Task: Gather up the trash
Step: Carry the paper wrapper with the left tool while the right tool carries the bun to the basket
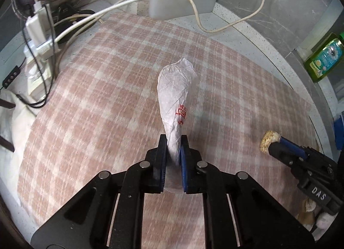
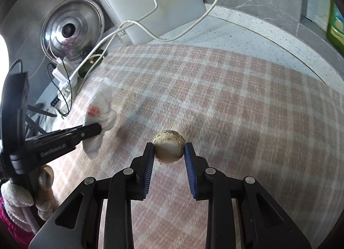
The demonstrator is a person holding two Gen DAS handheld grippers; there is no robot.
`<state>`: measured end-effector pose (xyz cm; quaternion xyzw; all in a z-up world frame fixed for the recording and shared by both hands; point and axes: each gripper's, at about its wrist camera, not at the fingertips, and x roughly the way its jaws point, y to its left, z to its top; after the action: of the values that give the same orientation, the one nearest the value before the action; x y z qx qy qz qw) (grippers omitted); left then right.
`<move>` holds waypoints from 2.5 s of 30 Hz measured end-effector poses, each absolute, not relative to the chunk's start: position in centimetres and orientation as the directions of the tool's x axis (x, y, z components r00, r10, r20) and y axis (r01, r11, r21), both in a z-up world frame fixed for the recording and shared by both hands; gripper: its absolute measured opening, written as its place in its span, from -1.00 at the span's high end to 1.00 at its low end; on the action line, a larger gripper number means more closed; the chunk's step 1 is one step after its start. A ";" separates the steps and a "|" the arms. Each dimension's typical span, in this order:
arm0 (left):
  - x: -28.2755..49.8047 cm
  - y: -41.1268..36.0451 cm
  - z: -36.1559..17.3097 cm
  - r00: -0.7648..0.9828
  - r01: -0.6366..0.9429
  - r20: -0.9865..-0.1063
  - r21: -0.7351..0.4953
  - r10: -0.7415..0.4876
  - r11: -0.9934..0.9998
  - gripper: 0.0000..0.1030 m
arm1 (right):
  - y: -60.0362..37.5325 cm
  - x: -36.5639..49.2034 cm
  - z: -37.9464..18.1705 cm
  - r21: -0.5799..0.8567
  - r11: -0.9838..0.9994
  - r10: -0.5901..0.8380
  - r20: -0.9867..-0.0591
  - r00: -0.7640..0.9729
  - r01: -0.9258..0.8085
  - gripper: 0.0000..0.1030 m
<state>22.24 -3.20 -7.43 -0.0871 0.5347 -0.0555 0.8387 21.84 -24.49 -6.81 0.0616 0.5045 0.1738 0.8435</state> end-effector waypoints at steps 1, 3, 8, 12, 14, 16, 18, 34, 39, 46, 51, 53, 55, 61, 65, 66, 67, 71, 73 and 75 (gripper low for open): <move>21.5 -3.1 -7.1 0.429 0.003 -0.884 -0.203 -0.185 0.979 0.82 | -24.5 21.4 -6.7 0.282 0.932 0.356 -0.829 0.432 -0.228 0.49; 19.9 -2.6 -6.3 0.444 0.012 -0.877 -0.200 -0.184 0.980 0.82 | -24.5 20.5 -6.4 0.282 0.933 0.355 -0.828 0.434 -0.225 0.49; 16.3 -1.4 -5.3 0.467 0.027 -0.864 -0.197 -0.186 0.980 0.82 | -24.6 17.7 -5.6 0.294 0.931 0.363 -0.820 0.442 -0.218 0.49; 14.1 -1.2 -5.3 0.476 0.037 -0.861 -0.182 -0.178 0.983 0.82 | -24.6 15.4 -5.1 0.319 0.927 0.375 -0.811 0.450 -0.197 0.49; 12.8 -0.9 -5.3 0.477 0.040 -0.861 -0.181 -0.178 0.983 0.82 | -24.6 14.3 -4.9 0.331 0.925 0.381 -0.807 0.452 -0.187 0.49; 11.6 -0.6 -5.4 0.478 0.043 -0.860 -0.182 -0.180 0.982 0.82 | -24.6 12.9 -4.8 0.341 0.924 0.383 -0.802 0.458 -0.174 0.49; 10.4 -0.4 -5.5 0.473 0.051 -0.861 -0.184 -0.186 0.982 0.82 | -24.6 11.6 -4.7 0.350 0.923 0.384 -0.800 0.461 -0.161 0.49; 1.2 3.0 -7.9 0.420 0.064 -0.886 -0.189 -0.198 0.980 0.82 | -19.8 2.9 -5.2 0.387 0.901 0.433 -0.810 0.394 -0.196 0.49; -1.2 4.3 -9.6 0.384 0.048 -0.901 -0.199 -0.202 0.979 0.82 | -17.6 1.1 -6.0 0.394 0.891 0.452 -0.816 0.360 -0.227 0.49; -3.2 5.7 -12.1 0.335 0.034 -0.920 -0.203 -0.203 0.979 0.82 | -14.3 -1.1 -7.7 0.383 0.883 0.456 -0.838 0.299 -0.272 0.49; -4.4 6.3 -14.3 0.288 0.025 -0.938 -0.195 -0.194 0.981 0.82 | -12.7 -2.5 -8.8 0.362 0.883 0.442 -0.855 0.271 -0.300 0.49; -4.7 6.6 -15.3 0.267 0.017 -0.945 -0.194 -0.191 0.981 0.82 | -12.3 -2.8 -9.5 0.356 0.883 0.437 -0.862 0.258 -0.306 0.49; -4.9 6.8 -16.2 0.247 0.012 -0.951 -0.190 -0.187 0.982 0.82 | -12.0 -3.1 -10.1 0.347 0.886 0.426 -0.870 0.248 -0.308 0.49; -5.6 7.2 -19.0 0.192 -0.001 -0.964 -0.189 -0.185 0.982 0.82 | -11.0 -4.1 -12.0 0.323 0.889 0.402 -0.890 0.217 -0.324 0.49; -5.6 7.2 -20.8 0.159 -0.005 -0.972 -0.178 -0.175 0.984 0.81 | -10.1 -4.5 -13.8 0.263 0.900 0.349 -0.913 0.210 -0.348 0.49; -5.5 7.0 -21.2 0.152 -0.003 -0.974 -0.170 -0.168 0.985 0.82 | -10.0 -4.6 -14.3 0.258 0.902 0.341 -0.918 0.202 -0.346 0.49; -5.4 7.0 -21.5 0.147 -0.003 -0.976 -0.166 -0.163 0.986 0.82 | -10.0 -4.6 -14.8 0.255 0.903 0.335 -0.922 0.194 -0.344 0.49; -5.4 6.7 -22.7 0.130 -0.008 -0.980 -0.155 -0.152 0.988 0.81 | -9.8 -4.3 -16.1 0.248 0.910 0.318 -0.932 0.174 -0.333 0.49; -5.2 6.5 -23.2 0.124 -0.010 -0.982 -0.145 -0.142 0.989 0.81 | -9.8 -4.2 -16.5 0.248 0.913 0.313 -0.935 0.166 -0.325 0.49; -5.0 6.4 -23.4 0.117 -0.013 -0.984 -0.140 -0.137 0.990 0.81 | -9.8 -4.0 -16.9 0.248 0.915 0.310 -0.937 0.162 -0.319 0.49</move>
<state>-4.98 6.38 -23.43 -0.0567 0.6630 -0.0416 0.7453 -4.01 -9.82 -16.91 -0.0037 0.6134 0.2065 0.7623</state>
